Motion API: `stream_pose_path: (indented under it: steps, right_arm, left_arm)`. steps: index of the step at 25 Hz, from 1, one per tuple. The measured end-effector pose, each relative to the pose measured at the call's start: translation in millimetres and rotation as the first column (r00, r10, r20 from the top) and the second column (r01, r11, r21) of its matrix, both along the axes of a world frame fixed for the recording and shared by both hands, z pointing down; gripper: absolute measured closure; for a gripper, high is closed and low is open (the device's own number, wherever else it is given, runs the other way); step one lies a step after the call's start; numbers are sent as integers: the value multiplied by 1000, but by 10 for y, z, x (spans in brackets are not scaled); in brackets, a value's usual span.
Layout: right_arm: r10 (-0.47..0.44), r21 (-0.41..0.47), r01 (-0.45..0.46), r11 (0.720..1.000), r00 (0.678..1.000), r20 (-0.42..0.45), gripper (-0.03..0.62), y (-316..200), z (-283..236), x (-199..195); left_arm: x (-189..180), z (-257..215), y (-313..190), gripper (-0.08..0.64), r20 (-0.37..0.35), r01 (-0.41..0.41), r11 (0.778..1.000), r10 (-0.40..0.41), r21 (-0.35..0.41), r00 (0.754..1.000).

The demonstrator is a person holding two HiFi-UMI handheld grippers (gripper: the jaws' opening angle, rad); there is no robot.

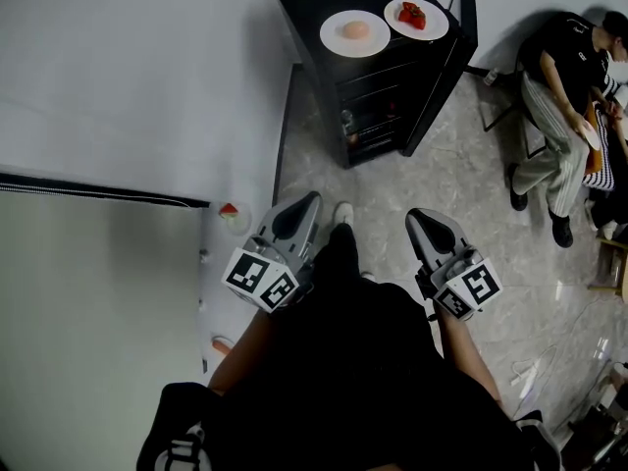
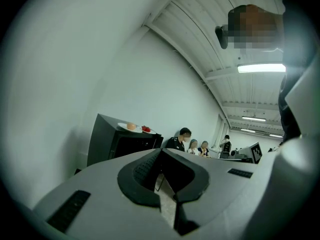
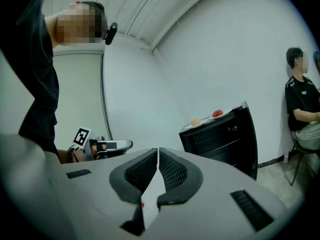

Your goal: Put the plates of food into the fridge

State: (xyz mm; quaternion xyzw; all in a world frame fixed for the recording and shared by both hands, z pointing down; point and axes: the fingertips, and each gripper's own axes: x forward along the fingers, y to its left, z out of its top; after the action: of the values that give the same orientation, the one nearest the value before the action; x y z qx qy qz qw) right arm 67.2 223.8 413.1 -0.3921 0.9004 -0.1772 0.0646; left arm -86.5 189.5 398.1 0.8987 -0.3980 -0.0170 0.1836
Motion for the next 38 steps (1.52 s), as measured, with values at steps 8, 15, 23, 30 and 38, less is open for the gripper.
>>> stream_pose_path:
  steps: [8, 15, 23, 30, 38]
  right_arm:
    - [22, -49, -22, 999, 1000, 12, 563, -864, -41, -266]
    - [53, -92, -51, 994, 998, 18, 563, -1522, -48, -520]
    - [116, -132, -100, 986, 986, 119, 563, -2118, -4, -546]
    - [193, -233, -119, 965, 925, 328, 563, -2431, -23, -438]
    - [239, -317, -77, 945, 824, 514, 509, -2768, 16, -323]
  left_arm:
    - [-250, 8, -869, 537, -16, -26, 999, 25, -20, 1000]
    - [-508, 36, -1530, 537, -36, -43, 998, 41, -50, 999]
    - [-444, 111, -2035, 537, -25, -115, 993, 115, -34, 993]
    - [-408, 99, -2201, 537, -38, -144, 989, 143, -35, 989]
    - [-338, 67, -2347, 537, -20, -121, 992, 121, -22, 992]
